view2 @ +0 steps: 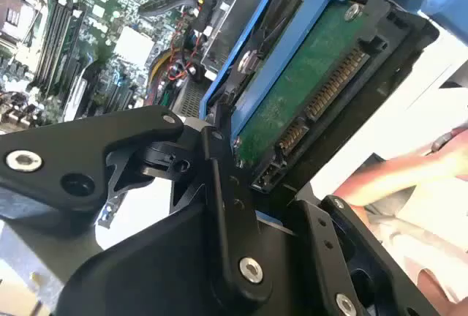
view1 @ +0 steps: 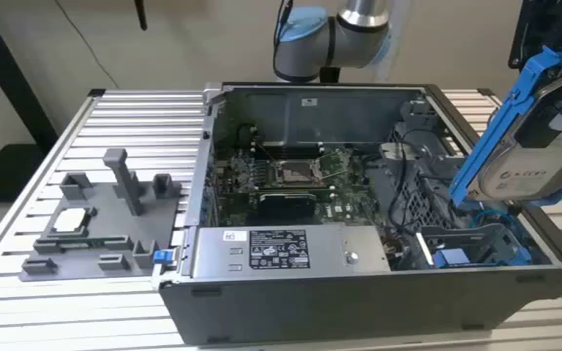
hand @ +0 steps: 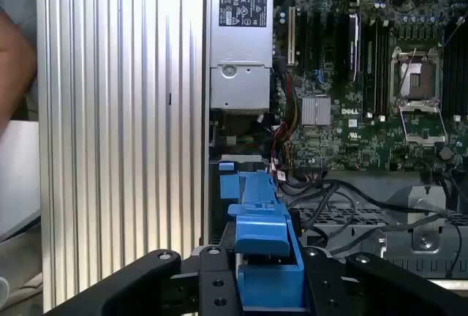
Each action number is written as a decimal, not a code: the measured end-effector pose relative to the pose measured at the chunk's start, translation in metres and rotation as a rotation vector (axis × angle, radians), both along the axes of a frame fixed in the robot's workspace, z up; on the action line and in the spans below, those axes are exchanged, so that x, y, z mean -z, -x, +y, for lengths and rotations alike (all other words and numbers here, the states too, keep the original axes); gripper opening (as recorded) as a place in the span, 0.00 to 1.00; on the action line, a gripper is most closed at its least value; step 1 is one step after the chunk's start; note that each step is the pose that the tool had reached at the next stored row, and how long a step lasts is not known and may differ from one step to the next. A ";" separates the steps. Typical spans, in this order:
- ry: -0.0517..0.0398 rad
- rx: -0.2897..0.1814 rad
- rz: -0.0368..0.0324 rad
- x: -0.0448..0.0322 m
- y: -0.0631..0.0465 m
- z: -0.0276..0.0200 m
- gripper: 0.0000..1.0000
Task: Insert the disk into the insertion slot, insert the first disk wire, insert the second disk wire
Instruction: 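Insert the disk into the insertion slot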
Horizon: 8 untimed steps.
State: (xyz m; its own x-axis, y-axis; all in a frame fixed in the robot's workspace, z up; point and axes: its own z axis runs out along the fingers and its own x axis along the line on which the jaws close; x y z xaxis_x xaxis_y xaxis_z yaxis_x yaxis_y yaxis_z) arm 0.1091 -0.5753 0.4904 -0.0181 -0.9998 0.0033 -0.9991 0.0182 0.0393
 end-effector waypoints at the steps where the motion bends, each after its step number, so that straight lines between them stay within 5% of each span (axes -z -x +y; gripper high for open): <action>1: 0.0000 0.000 0.0000 0.0000 0.000 0.0000 0.00; 8: 0.0000 0.000 0.0016 0.0011 0.000 0.0000 0.00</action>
State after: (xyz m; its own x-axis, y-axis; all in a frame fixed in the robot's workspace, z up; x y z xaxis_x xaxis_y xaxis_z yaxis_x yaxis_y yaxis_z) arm 0.1091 -0.5753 0.4893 -0.0181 -0.9998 0.0033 -0.9990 0.0182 0.0409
